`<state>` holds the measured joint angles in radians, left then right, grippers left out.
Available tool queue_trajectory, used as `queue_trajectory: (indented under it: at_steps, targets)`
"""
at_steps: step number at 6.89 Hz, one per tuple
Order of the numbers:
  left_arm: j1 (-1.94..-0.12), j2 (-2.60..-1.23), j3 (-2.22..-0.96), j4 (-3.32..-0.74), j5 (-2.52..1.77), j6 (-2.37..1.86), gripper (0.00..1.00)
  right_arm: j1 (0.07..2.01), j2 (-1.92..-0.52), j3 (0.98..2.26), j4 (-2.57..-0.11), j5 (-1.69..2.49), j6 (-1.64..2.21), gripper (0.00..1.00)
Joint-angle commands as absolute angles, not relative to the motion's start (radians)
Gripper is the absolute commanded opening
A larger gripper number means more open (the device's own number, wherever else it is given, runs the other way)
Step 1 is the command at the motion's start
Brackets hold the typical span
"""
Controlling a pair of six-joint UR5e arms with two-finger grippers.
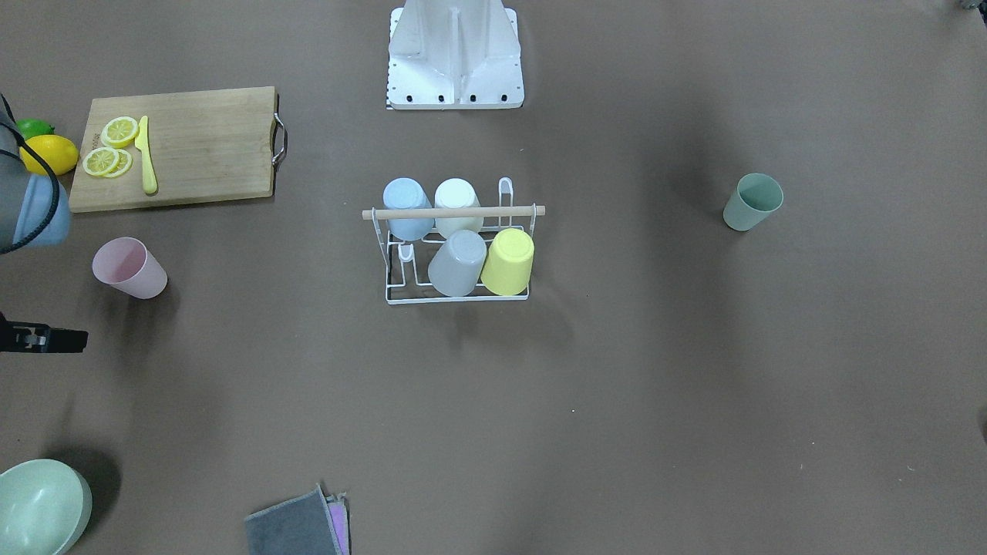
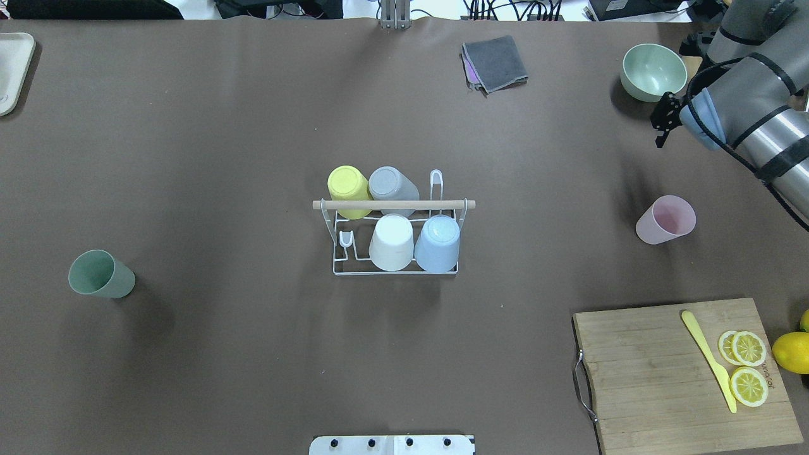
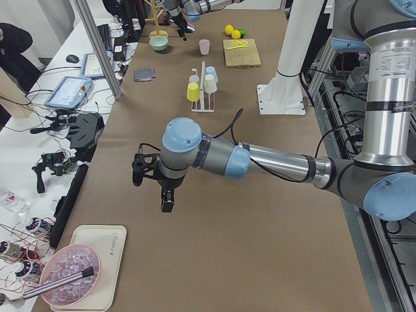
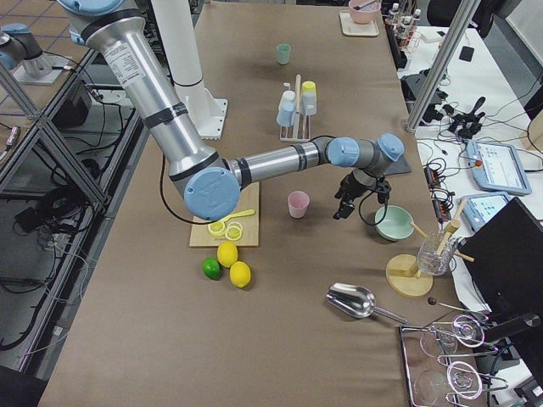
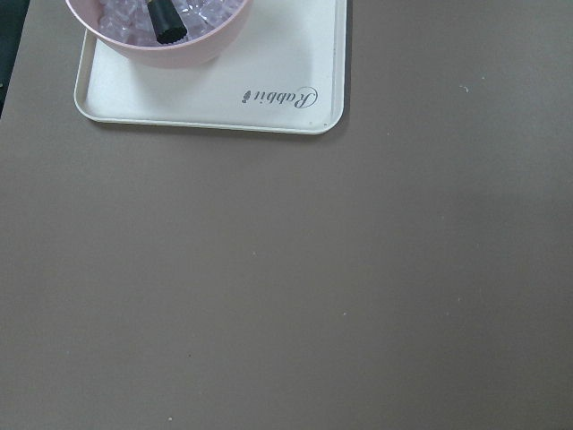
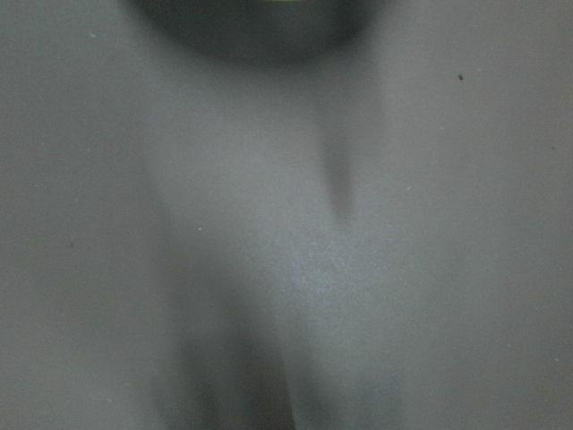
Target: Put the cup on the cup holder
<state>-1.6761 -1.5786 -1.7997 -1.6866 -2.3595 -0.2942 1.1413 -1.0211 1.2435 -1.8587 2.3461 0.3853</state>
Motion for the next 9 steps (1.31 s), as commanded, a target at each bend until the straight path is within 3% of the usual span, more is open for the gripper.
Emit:
queue_trajectory:
  at_steps: [1, 3, 5, 9]
  targets:
    - [-1.533, -1.734, -1.828, -1.642, -2.356, -0.336, 0.98, 1.106, -0.957, 1.154, -1.864, 2.347, 0.336, 1.00]
    - [-1.441, -1.906, -1.780, -1.496, -2.355, -0.339, 0.98, 1.095, -0.913, 1.033, -1.966, 2.415, 0.194, 0.99]
    - [-1.413, -1.959, -1.744, -1.283, -2.260, -0.324, 0.98, 1.085, -0.902, 0.931, -2.028, 2.532, 0.118, 0.99]
    - [-1.326, -2.101, -1.574, -1.072, -2.232, -0.316, 0.98, 1.075, -0.868, 0.920, -2.133, 2.516, 0.025, 0.99]
